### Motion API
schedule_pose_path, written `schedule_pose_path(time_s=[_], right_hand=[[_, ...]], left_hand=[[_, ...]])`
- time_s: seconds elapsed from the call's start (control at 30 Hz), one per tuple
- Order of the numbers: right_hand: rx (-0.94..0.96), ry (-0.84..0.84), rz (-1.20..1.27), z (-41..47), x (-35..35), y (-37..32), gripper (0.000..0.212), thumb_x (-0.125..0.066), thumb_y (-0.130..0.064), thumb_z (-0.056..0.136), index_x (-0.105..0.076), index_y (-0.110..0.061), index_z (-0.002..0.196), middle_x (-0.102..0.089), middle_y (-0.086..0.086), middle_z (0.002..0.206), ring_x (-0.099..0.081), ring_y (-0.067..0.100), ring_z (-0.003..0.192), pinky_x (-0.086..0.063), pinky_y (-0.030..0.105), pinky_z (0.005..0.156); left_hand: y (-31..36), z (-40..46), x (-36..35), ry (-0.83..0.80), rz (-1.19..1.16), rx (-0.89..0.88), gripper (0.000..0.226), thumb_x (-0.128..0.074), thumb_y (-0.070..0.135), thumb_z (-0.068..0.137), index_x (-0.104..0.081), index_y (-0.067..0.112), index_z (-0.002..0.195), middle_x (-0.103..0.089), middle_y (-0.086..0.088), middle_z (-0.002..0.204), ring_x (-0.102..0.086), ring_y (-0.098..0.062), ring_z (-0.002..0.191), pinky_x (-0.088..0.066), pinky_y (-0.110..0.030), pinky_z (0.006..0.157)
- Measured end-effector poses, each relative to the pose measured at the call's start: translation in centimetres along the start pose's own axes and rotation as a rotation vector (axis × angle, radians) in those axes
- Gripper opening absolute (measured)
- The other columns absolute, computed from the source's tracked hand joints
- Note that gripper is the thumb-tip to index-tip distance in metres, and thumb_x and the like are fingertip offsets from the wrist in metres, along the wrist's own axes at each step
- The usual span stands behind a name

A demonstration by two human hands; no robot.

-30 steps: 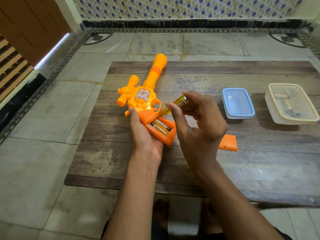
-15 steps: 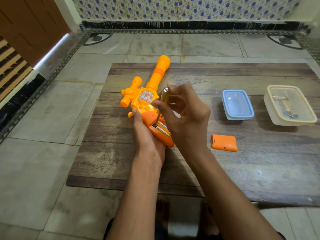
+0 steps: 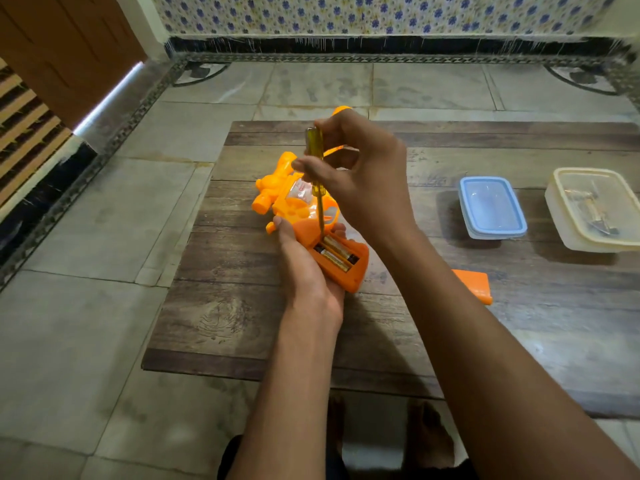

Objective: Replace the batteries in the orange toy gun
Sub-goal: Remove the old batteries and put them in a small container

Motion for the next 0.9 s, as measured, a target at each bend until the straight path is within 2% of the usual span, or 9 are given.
schedule_pose_path(time_s=[0.13,0.23,0.37,0.47,0.57,0.7,0.73,0.83,0.9], right_hand=[[-0.096,-0.027,-0.040,1.1,-0.6,0.7,0.028,-0.088,-0.013,0.080,-0.068,-0.003,0.097,-0.071,0.001,0.082,-0.074,0.007,0.063,-0.064,0.037,0.061],[-0.199,-0.044,-0.041,1.7,-0.7,1.3,0.029,-0.087,-0.014,0.082,-0.071,-0.002,0.103,-0.073,0.005,0.081,-0.075,0.011,0.060,-0.064,0.039,0.061],[-0.262,-0.018,0.007,1.8,-0.4,1.6,0.030,-0.085,-0.014,0.085,-0.071,-0.003,0.110,-0.072,0.005,0.083,-0.076,0.015,0.063,-0.065,0.039,0.061],[-0.232,0.058,0.077,1.6,0.5,0.9,0.031,-0.082,-0.013,0.088,-0.070,-0.003,0.114,-0.072,0.007,0.086,-0.077,0.018,0.067,-0.066,0.041,0.063],[-0.155,0.095,0.080,1.1,2.0,0.1,0.027,-0.074,-0.012,0.094,-0.068,-0.003,0.119,-0.071,0.010,0.092,-0.075,0.019,0.071,-0.065,0.040,0.062],[-0.084,0.042,-0.049,-0.7,3.1,-0.3,0.022,-0.070,-0.014,0.095,-0.069,-0.012,0.116,-0.068,0.000,0.087,-0.071,0.021,0.074,-0.060,0.048,0.064],[-0.098,0.026,-0.022,-1.4,3.1,-0.2,0.021,-0.070,-0.010,0.095,-0.068,-0.010,0.116,-0.068,0.002,0.087,-0.071,0.021,0.074,-0.060,0.049,0.066],[-0.100,0.053,0.110,-2.8,2.9,-0.7,0.020,-0.066,0.001,0.097,-0.063,-0.002,0.116,-0.065,0.016,0.097,-0.075,0.021,0.077,-0.063,0.051,0.073],[-0.070,0.110,0.225,-3.4,3.0,-1.5,0.016,-0.061,0.006,0.099,-0.057,0.003,0.114,-0.062,0.022,0.097,-0.077,0.024,0.078,-0.064,0.049,0.077]], left_hand=[[0.1,-0.1,0.0,-0.001,0.044,-0.014,0.067,-0.031,0.070,0.100,-0.073,0.020,0.117,-0.079,-0.009,0.096,-0.074,-0.027,0.101,-0.056,-0.047,0.099],[0.0,0.1,0.0,0.004,0.060,-0.041,0.070,-0.032,0.069,0.101,-0.072,0.015,0.121,-0.076,-0.008,0.088,-0.072,-0.022,0.086,-0.057,-0.041,0.087],[0.1,0.1,0.0,0.016,0.047,-0.035,0.071,-0.032,0.070,0.100,-0.073,0.015,0.118,-0.076,-0.007,0.082,-0.071,-0.021,0.081,-0.056,-0.042,0.087],[0.3,0.0,0.0,0.024,0.039,-0.036,0.067,-0.032,0.069,0.100,-0.072,0.018,0.116,-0.077,-0.007,0.079,-0.072,-0.019,0.079,-0.058,-0.040,0.083],[0.4,-0.2,-0.1,0.028,0.043,-0.030,0.067,-0.032,0.069,0.100,-0.072,0.017,0.114,-0.077,-0.008,0.078,-0.072,-0.019,0.076,-0.057,-0.045,0.090],[0.4,-0.1,-0.2,0.018,0.045,-0.019,0.067,-0.031,0.069,0.101,-0.072,0.016,0.109,-0.076,-0.008,0.076,-0.071,-0.018,0.073,-0.060,-0.035,0.073],[0.4,-0.2,-0.3,0.011,0.037,-0.015,0.069,-0.031,0.069,0.100,-0.072,0.015,0.111,-0.076,-0.008,0.076,-0.071,-0.019,0.075,-0.060,-0.036,0.074],[0.2,-0.3,-0.4,-0.015,0.050,-0.008,0.074,-0.032,0.073,0.098,-0.070,0.014,0.122,-0.077,-0.013,0.093,-0.072,-0.028,0.093,-0.056,-0.049,0.096],[0.1,-0.4,-0.2,-0.011,0.063,-0.005,0.075,-0.033,0.074,0.097,-0.069,0.015,0.125,-0.077,-0.015,0.103,-0.072,-0.031,0.102,-0.054,-0.052,0.101]])
Point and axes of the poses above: each hand's wrist, its own z-axis towards the middle knuckle, its own x-axis out of the back of the hand, y = z × x, the point moved 4 cm from there along z, towards the middle knuckle
